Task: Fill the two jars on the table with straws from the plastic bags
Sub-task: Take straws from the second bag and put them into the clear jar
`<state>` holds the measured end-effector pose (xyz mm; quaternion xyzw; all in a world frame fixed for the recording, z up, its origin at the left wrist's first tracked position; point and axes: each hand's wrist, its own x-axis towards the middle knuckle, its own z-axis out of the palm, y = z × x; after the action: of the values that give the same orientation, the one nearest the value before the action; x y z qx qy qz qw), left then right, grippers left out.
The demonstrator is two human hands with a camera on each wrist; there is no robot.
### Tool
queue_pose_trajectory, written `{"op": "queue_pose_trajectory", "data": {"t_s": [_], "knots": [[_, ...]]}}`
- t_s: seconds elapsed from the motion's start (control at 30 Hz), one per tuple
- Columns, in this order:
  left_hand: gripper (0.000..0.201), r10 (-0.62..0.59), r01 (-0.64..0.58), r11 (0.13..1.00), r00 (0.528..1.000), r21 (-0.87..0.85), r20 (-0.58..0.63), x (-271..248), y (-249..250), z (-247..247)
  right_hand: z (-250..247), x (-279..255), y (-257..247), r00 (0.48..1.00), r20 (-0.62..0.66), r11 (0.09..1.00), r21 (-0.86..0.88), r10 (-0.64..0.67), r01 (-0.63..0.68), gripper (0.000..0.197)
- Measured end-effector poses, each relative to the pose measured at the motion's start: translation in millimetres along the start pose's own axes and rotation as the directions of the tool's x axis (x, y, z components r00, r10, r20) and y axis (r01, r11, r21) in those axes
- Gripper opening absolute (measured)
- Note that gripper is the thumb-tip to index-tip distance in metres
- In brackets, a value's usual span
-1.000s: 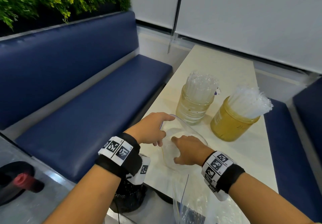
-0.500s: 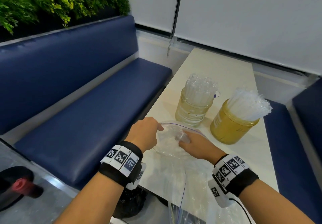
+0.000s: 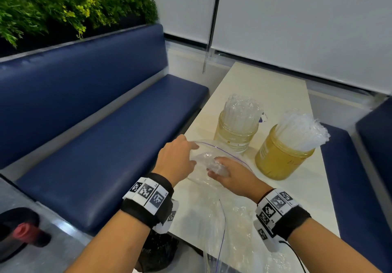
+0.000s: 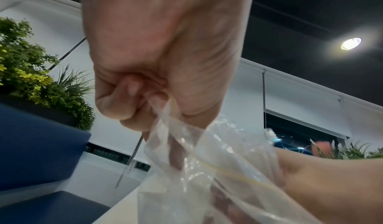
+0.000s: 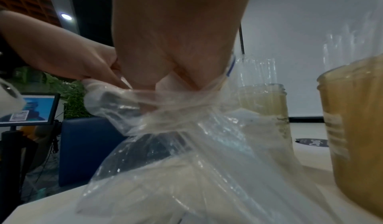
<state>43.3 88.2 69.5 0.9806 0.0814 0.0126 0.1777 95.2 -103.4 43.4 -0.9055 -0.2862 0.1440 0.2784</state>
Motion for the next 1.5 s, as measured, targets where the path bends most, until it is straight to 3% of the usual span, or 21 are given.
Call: {"op": "queue_pose_trajectory", "data": {"t_s": [0.13,0.27,0.4,0.53,0.63,0.67,0.77,1.03,1.17,1.33,1.43,1.5], "knots": [[0.057,0.011,-0.011,0.998,1.000,0.054,0.001,7.0,-4.6,1.0,2.4,1.1,4.8,0.969,-0.103,0.972,0.048,-0.223,0.229,0.024],[0.059,-0.004,0.001,0.995,0.999,0.102,0.036,6.6,-4.3,11.0,-14.0,0.7,-21.1,0.959,-0.204,0.918,0.307,-0.196,0.252,0.018],[0.060,-0.017,0.007,0.992,0.997,0.124,0.078,6.5,-5.8,19.5,-58.8,0.8,-63.5,0.918,-0.302,0.807,0.455,-0.258,0.377,0.023],[0.057,-0.034,0.023,0.993,0.995,0.114,0.099,6.7,-7.7,24.7,-126.6,16.4,-91.2,0.789,-0.563,0.644,0.514,-0.246,0.567,0.015],[0.054,-0.043,0.037,0.998,0.993,0.052,0.106,6.1,-8.2,25.8,-173.2,40.9,-87.6,0.659,-0.726,0.665,0.396,-0.196,0.634,0.005],[0.052,-0.033,0.029,0.999,0.993,0.033,0.111,5.4,-8.8,25.9,-184.9,50.9,-82.3,0.627,-0.761,0.678,0.374,-0.166,0.633,0.001],[0.050,0.014,-0.015,1.000,0.989,0.004,0.149,4.0,-11.0,25.7,-202.6,80.6,-60.9,0.580,-0.813,0.703,0.386,-0.046,0.598,0.014],[0.046,0.083,-0.085,0.996,0.979,0.004,0.184,9.1,-10.7,17.5,-172.3,128.4,-13.0,0.710,-0.701,0.794,0.467,0.066,0.388,0.008],[0.035,0.113,-0.107,0.993,0.978,-0.041,0.175,11.8,-9.1,13.9,-154.3,138.7,5.6,0.721,-0.678,0.801,0.507,0.142,0.319,0.004],[0.031,0.145,-0.133,0.988,0.970,-0.074,0.194,12.4,-9.3,12.7,-124.6,136.3,26.1,0.768,-0.605,0.868,0.478,0.210,0.138,0.023],[0.032,0.158,-0.142,0.986,0.964,-0.086,0.214,12.4,-11.0,13.2,-118.8,133.2,27.8,0.691,-0.687,0.909,0.404,0.226,0.104,0.032],[0.032,0.158,-0.142,0.986,0.961,-0.085,0.226,12.5,-12.6,13.6,-127.4,132.6,25.0,0.616,-0.773,0.944,0.299,0.152,0.142,0.070]]}}
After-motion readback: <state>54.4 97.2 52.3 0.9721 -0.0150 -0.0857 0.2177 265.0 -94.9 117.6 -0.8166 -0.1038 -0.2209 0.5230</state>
